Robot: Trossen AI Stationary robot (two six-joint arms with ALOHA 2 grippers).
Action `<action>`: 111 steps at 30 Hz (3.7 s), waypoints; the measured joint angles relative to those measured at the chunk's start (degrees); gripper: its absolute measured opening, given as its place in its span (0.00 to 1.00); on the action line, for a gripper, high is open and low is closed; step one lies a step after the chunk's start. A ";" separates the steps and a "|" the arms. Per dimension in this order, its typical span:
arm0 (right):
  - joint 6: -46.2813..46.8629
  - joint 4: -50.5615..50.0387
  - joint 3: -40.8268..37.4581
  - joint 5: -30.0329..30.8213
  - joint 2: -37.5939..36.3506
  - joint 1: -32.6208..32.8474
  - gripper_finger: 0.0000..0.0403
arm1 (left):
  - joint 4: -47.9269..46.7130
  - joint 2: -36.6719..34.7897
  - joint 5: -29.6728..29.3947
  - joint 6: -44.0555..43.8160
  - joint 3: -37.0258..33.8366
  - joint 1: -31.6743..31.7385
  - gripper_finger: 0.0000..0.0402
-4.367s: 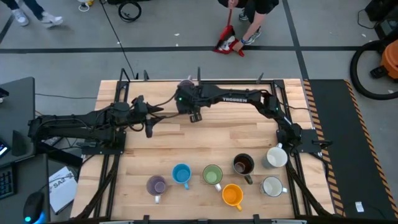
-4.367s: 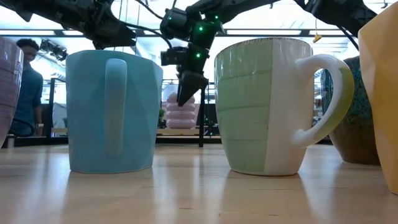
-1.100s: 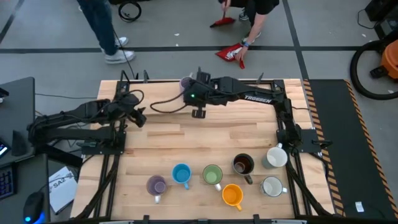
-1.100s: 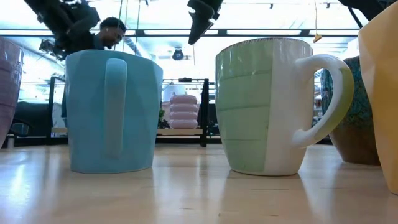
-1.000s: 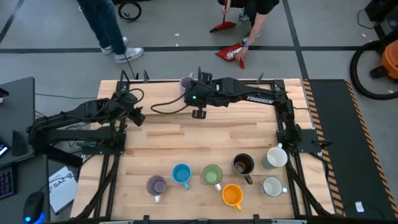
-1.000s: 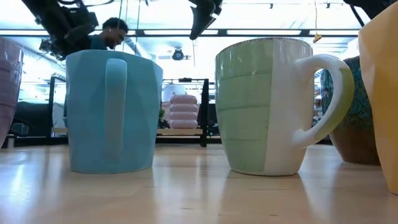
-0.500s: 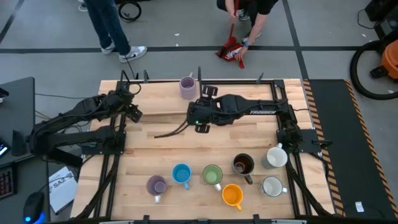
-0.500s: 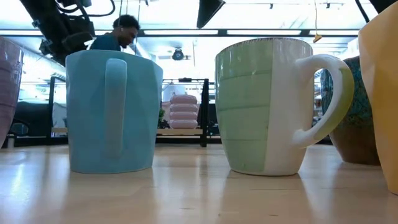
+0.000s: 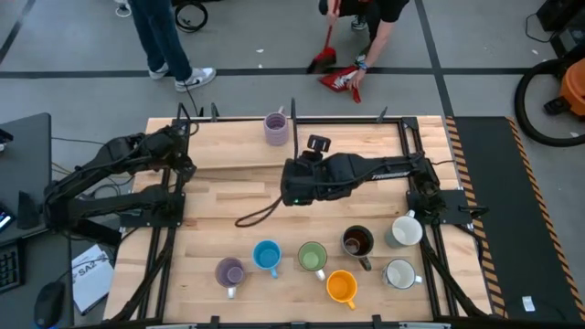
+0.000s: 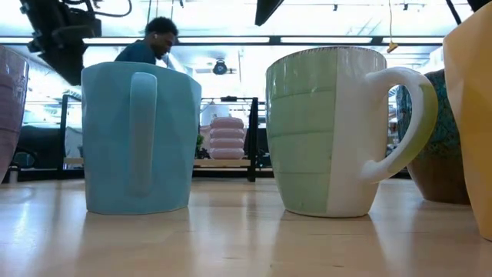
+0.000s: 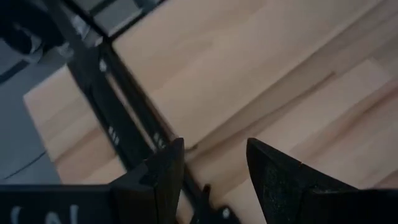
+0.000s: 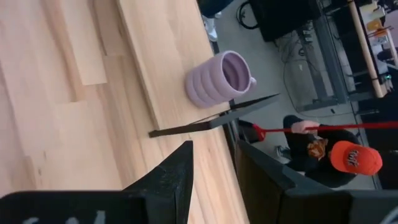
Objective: Place coffee mugs
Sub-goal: Put the green mug on the shelf
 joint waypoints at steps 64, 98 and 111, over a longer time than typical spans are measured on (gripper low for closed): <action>-14.44 61.32 -50.29 -22.53 -14.81 0.67 0.31 | -13.07 1.99 -6.31 -4.49 0.00 -15.34 0.45; -12.43 64.18 -54.72 -41.80 -17.27 -4.53 0.31 | -10.49 1.88 -21.67 1.02 0.00 -15.56 0.45; -3.79 41.98 -50.82 -42.31 -17.25 -1.53 0.34 | -8.46 1.87 -12.67 4.31 0.00 -15.58 0.45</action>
